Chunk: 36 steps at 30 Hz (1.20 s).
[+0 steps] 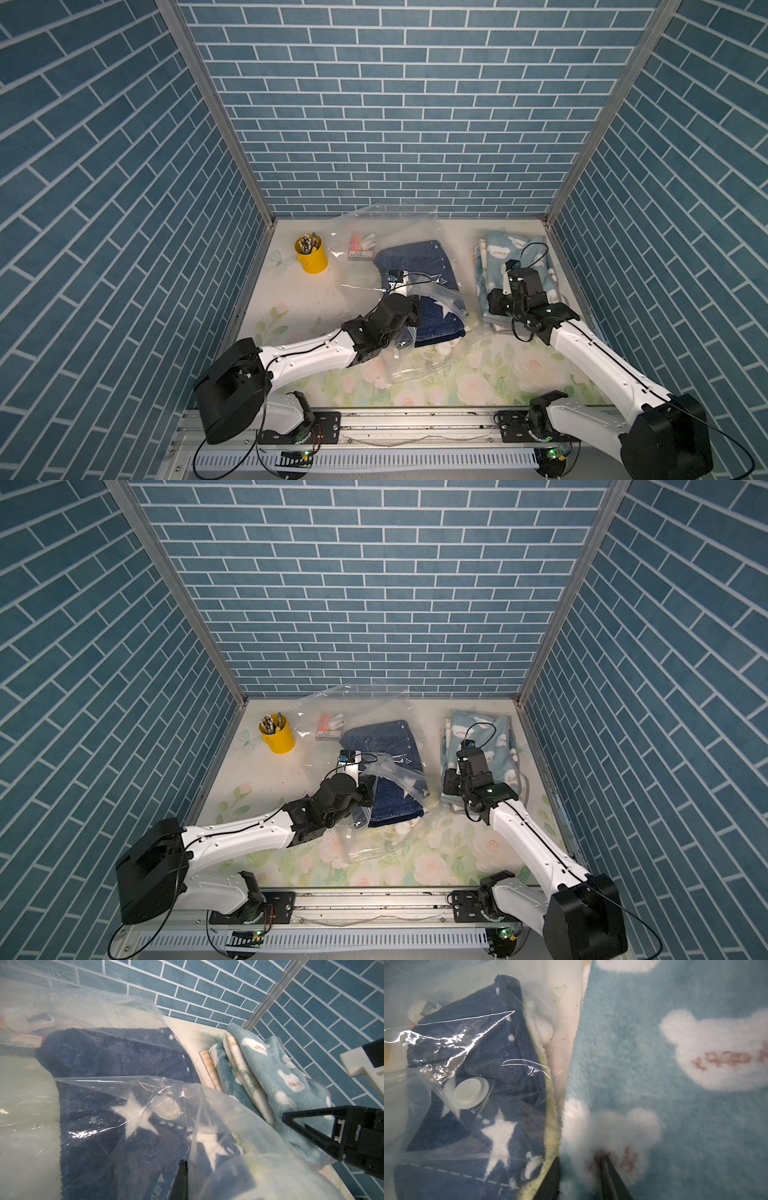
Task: Take the blanket out of the vacuum bag
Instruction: Place the blanket at the center of the board.
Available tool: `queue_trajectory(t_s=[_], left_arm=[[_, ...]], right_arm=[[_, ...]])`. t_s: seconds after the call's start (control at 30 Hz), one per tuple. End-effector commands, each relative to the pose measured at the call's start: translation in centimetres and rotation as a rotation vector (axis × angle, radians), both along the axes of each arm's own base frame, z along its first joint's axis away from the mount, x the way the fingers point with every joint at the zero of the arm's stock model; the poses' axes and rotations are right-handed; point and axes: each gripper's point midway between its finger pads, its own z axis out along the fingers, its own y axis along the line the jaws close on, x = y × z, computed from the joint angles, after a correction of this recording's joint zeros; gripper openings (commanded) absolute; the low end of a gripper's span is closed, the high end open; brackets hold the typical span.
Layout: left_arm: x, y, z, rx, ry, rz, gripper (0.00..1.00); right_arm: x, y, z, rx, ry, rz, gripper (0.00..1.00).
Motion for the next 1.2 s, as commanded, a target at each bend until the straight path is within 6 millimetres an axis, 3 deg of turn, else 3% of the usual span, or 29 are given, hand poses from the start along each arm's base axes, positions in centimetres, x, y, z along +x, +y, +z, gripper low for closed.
queue_trajectory(t_s=[0.0, 0.17, 0.3, 0.37, 0.47, 0.53, 0.63, 0.73, 0.8, 0.87, 1.0, 1.1, 1.17], left_arm=[[0.2, 0.8, -0.4, 0.010, -0.002, 0.016, 0.00], [0.2, 0.8, -0.2, 0.005, -0.008, 0.014, 0.01], [0.3, 0.5, 0.1, -0.009, -0.015, 0.001, 0.01], [0.4, 0.2, 0.3, -0.013, -0.012, -0.009, 0.01], [0.3, 0.0, 0.5, -0.012, -0.011, -0.024, 0.01], [0.3, 0.1, 0.6, -0.021, -0.020, -0.025, 0.02], [0.4, -0.1, 0.3, -0.020, -0.011, -0.030, 0.01], [0.4, -0.4, -0.1, -0.036, -0.005, -0.040, 0.01], [0.3, -0.5, -0.3, -0.035, 0.001, -0.049, 0.01], [0.2, -0.3, -0.5, -0.036, 0.001, -0.048, 0.01], [0.3, 0.3, -0.6, -0.033, 0.000, -0.043, 0.01], [0.3, 0.2, -0.6, -0.041, 0.001, -0.046, 0.00], [0.3, 0.0, -0.4, -0.047, 0.001, -0.053, 0.01]], right_arm=[[0.4, -0.5, 3.0, 0.029, -0.053, -0.032, 0.45], [1.5, -3.4, 9.2, 0.002, -0.166, -0.116, 0.51], [3.2, -9.1, 10.1, -0.027, -0.196, -0.294, 0.55], [3.9, -11.5, 9.3, -0.016, -0.189, -0.357, 0.59], [4.6, -14.5, 7.1, -0.011, -0.177, -0.426, 0.73], [4.6, -16.5, 5.1, 0.037, -0.174, -0.494, 0.75], [4.1, -18.1, 2.3, 0.053, -0.125, -0.549, 0.76], [3.6, -18.3, 0.0, 0.085, -0.077, -0.556, 0.75], [3.2, -17.9, -0.5, 0.104, -0.071, -0.541, 0.66], [2.9, -17.0, 0.2, 0.144, -0.110, -0.513, 0.47], [1.8, -17.9, 1.9, 0.098, -0.157, -0.558, 0.15], [1.4, -18.5, 3.2, 0.061, -0.174, -0.580, 0.02], [1.4, -18.8, 4.3, 0.040, -0.191, -0.586, 0.00]])
